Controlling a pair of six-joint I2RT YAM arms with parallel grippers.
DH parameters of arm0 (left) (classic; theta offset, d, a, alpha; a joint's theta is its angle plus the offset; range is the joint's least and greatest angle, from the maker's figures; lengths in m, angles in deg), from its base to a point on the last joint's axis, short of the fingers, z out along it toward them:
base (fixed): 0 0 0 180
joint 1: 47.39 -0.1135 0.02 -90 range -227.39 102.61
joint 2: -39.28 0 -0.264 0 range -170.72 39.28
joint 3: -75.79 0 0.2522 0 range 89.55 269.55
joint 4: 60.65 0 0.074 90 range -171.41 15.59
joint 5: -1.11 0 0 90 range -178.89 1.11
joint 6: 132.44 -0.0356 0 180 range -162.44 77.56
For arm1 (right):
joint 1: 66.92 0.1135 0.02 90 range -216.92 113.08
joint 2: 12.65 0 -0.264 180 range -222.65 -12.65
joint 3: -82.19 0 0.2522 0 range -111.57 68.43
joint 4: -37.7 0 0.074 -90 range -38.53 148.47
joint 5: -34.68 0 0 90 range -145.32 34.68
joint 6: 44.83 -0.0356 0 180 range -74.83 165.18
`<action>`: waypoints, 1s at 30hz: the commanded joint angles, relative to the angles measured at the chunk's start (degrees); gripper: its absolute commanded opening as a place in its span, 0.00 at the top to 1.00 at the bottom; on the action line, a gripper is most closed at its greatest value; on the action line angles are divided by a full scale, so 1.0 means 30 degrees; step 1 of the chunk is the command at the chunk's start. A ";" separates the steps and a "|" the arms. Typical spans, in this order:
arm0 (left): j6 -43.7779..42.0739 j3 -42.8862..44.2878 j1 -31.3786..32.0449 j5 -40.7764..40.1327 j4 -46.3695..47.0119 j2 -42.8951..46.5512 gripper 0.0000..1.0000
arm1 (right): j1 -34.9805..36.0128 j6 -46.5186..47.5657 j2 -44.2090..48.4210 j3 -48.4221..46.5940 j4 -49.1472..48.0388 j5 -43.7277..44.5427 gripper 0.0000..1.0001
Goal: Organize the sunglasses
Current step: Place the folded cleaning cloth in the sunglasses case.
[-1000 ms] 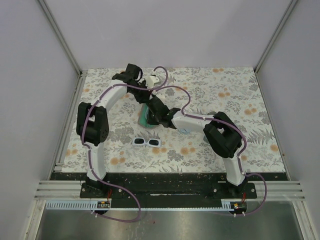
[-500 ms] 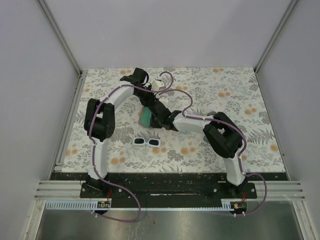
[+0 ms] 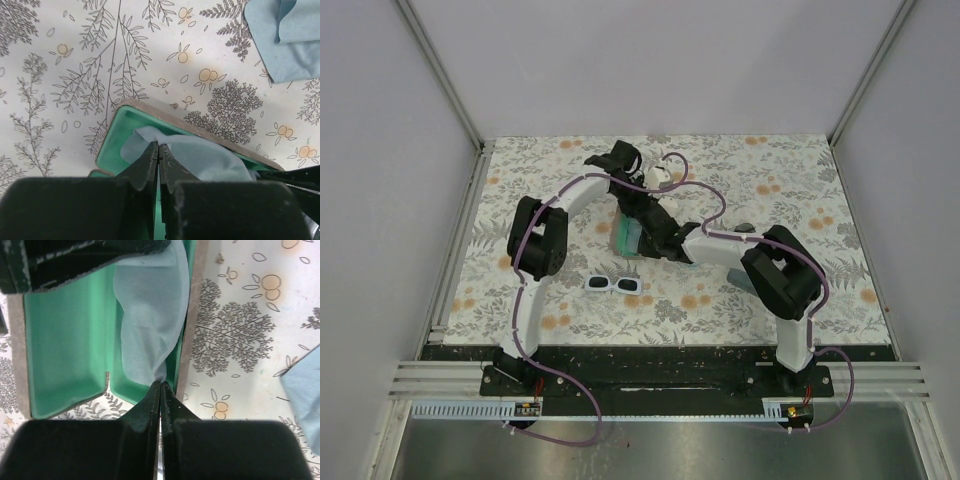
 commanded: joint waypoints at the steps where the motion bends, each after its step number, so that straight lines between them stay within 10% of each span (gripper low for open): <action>1: 0.0311 0.0901 0.0077 -0.0906 0.0006 -0.0080 0.88 | -0.0319 -0.0228 0.0759 0.0325 -0.0189 0.0288 1.00; 8: 0.0575 0.1018 0.0311 -0.0497 0.0473 0.0709 0.54 | -0.0523 -0.0374 0.1286 0.1057 -0.0365 0.0317 0.85; 23: 0.2916 0.1108 0.0487 -0.1083 0.1616 0.3844 0.46 | -0.0788 -0.0462 0.3482 0.3078 -0.1097 0.0200 0.78; 30: 0.9206 -0.1202 0.0429 -0.1697 0.3897 0.6945 0.45 | -0.1050 0.0269 0.5182 0.4045 -0.1039 0.0317 0.78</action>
